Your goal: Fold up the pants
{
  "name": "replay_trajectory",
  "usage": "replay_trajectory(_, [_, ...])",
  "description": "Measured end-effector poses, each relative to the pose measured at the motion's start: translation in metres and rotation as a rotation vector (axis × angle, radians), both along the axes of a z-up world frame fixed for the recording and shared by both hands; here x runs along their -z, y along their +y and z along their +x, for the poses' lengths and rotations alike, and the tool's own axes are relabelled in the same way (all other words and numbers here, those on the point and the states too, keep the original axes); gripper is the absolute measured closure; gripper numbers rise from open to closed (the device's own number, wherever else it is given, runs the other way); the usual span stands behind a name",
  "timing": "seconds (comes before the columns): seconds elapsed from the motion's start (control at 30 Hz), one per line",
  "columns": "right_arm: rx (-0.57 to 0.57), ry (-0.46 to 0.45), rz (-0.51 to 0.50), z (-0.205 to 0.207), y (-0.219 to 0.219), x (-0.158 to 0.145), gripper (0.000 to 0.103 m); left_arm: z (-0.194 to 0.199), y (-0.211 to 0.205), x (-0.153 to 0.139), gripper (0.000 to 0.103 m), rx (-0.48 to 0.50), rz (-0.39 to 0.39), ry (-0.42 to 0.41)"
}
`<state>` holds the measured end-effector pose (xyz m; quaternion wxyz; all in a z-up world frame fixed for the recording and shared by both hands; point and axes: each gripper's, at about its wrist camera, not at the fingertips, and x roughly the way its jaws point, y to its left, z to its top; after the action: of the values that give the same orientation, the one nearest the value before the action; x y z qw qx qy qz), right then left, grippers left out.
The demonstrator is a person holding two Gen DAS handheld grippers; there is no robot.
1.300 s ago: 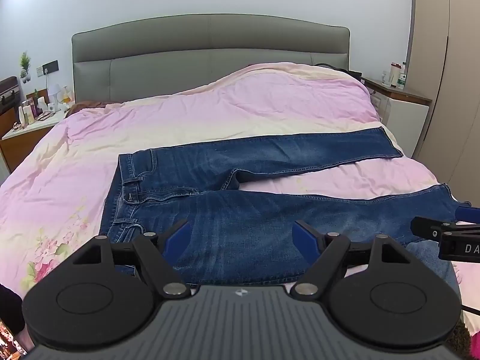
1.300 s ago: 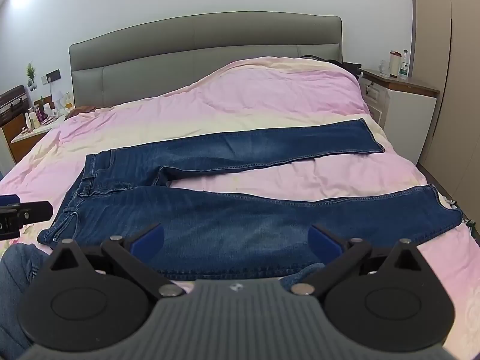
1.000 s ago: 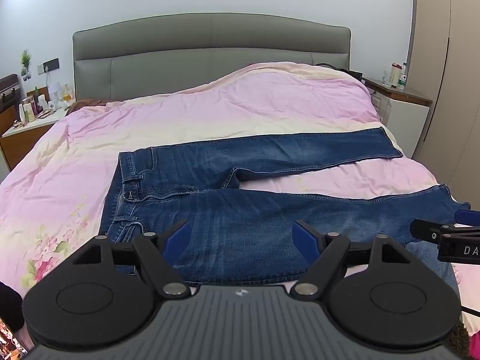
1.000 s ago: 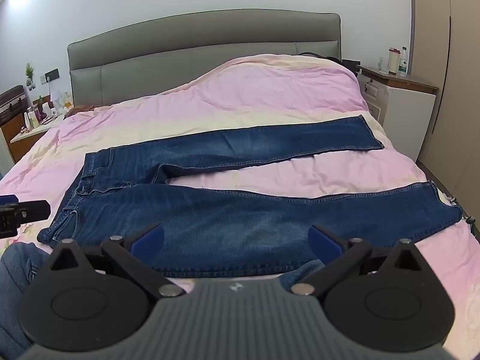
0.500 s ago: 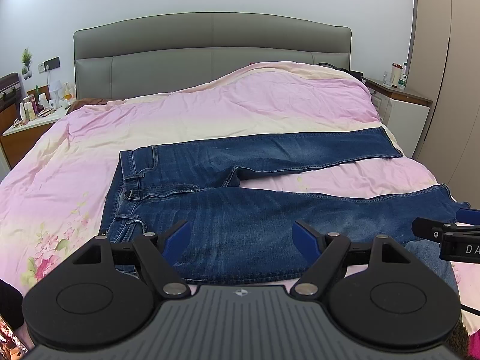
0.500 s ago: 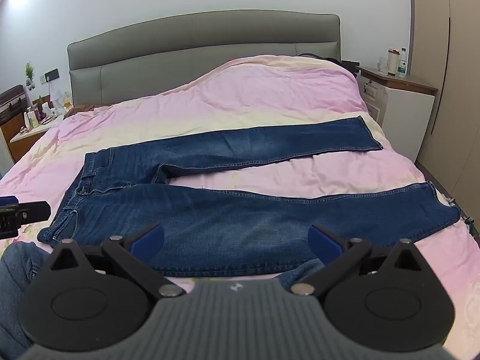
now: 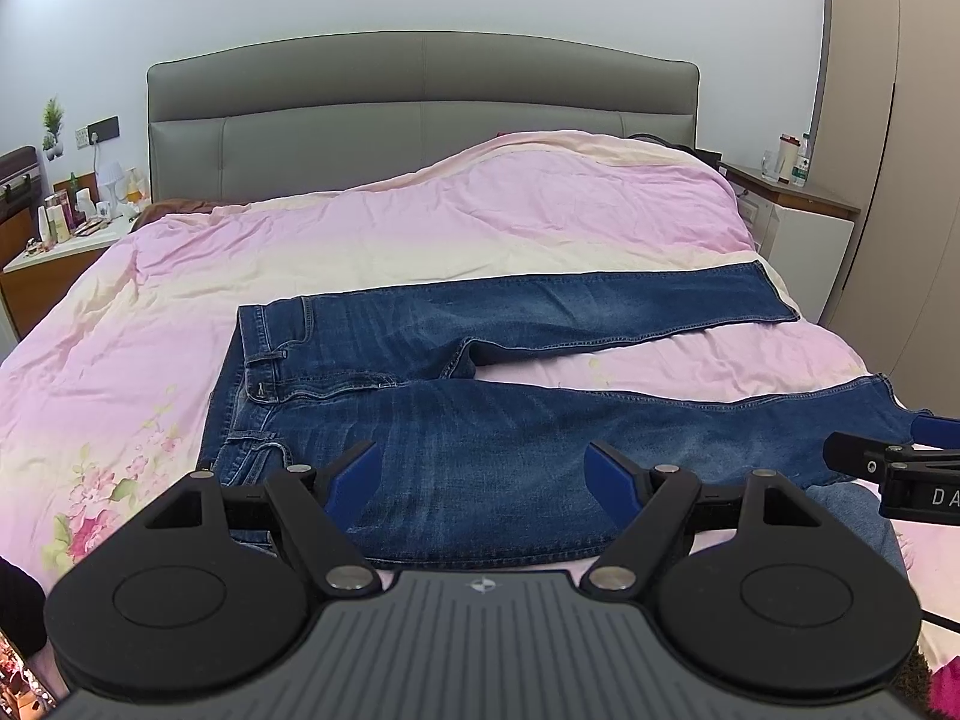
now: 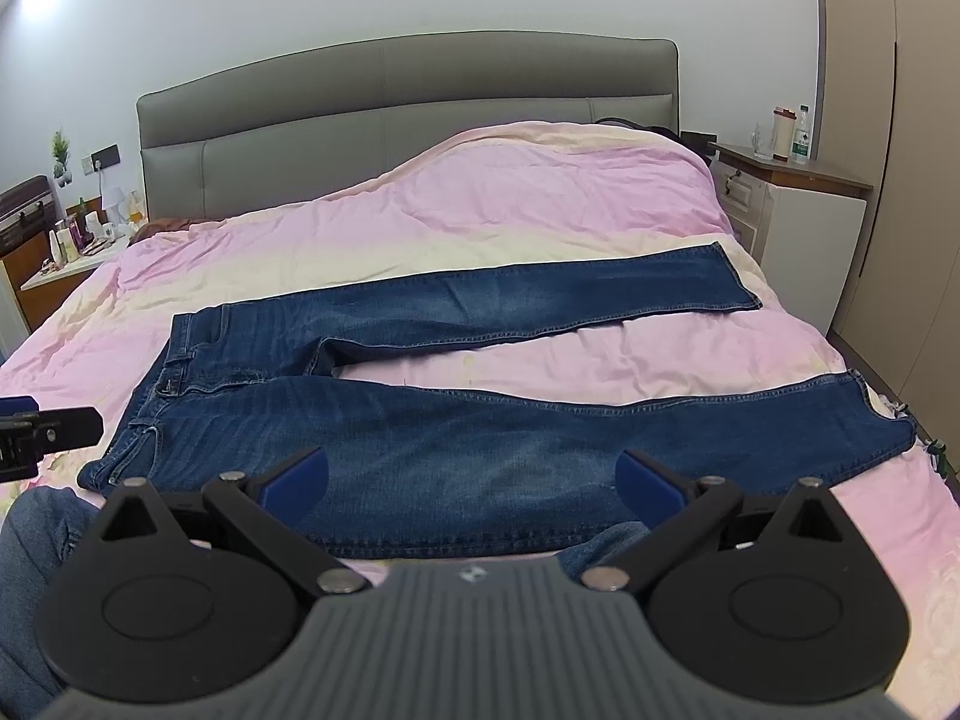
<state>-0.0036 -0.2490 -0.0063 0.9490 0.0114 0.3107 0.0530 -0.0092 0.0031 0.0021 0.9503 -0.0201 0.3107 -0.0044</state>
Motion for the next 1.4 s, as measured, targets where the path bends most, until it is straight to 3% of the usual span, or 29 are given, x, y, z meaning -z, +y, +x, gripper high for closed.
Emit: replay_trajectory(1.4, [-0.017, -0.076, -0.03, -0.022, 0.002, -0.018, 0.005, -0.014, 0.004, -0.009, 0.013, -0.001, -0.015, -0.035])
